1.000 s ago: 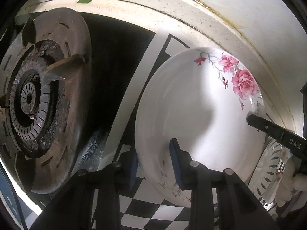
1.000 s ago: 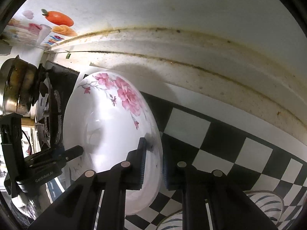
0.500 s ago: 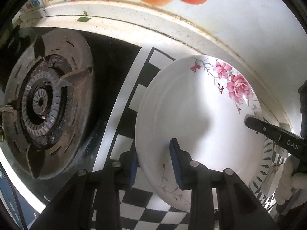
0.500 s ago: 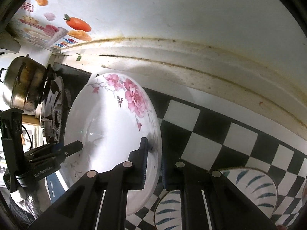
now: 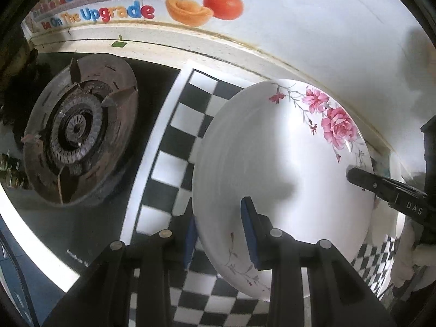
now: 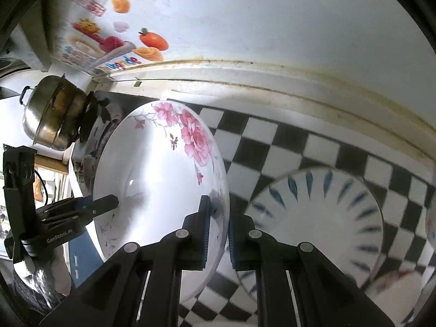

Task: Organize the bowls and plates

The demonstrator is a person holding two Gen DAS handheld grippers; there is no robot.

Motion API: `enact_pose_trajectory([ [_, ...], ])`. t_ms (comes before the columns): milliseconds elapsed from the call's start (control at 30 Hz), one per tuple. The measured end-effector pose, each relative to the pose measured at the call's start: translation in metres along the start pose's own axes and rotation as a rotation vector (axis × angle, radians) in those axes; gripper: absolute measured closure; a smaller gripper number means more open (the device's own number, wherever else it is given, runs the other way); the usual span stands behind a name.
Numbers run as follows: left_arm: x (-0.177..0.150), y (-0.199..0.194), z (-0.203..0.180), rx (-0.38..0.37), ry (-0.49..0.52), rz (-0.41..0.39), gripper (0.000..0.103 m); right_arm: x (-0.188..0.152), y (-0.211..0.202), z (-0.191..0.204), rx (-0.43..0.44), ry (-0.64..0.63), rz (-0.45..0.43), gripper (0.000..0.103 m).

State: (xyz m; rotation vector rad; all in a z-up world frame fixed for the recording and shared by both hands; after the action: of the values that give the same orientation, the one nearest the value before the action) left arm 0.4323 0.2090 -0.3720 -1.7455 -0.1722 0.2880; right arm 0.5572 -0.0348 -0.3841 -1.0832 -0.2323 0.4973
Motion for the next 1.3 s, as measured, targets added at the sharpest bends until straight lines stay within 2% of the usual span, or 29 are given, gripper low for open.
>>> enact_pose_trajectory([
  [100, -0.006, -0.014, -0.019, -0.008, 0.020, -0.004, 0.074, -0.030, -0.012, -0.003, 0.005, 0.014, -0.015, 0.090],
  [267, -0.041, -0.022, -0.048, -0.004, 0.083, -0.006, 0.074, -0.088, -0.028, -0.013, 0.016, 0.053, -0.042, 0.090],
  [433, -0.069, -0.009, -0.071, -0.009, 0.150, 0.021, 0.074, -0.152, -0.043, -0.033, 0.020, 0.095, -0.066, 0.090],
  [767, -0.127, 0.032, -0.116, 0.007, 0.247, 0.101, 0.074, -0.256, -0.028, -0.078, 0.039, 0.210, -0.075, 0.090],
  [1000, -0.148, 0.063, -0.127, 0.037, 0.267, 0.150, 0.074, -0.303, -0.003, -0.100, 0.056, 0.266, -0.045, 0.090],
  [1300, -0.161, 0.090, -0.134, 0.098, 0.309, 0.196, 0.074, -0.322, 0.011, -0.114, 0.048, 0.298, -0.030, 0.091],
])
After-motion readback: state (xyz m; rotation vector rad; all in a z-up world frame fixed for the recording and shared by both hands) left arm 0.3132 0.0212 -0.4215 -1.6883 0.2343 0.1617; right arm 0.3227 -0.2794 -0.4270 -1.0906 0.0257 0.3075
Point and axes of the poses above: each gripper's, at about its wrist camera, not at the fingertips, and y roughly the way its jaws point, z to its left, x to its top, the point moved 6 cm from there along y, roughly the way its jaws point, and after that the axes turned 14 degrees about z, right-handed, at the moved point
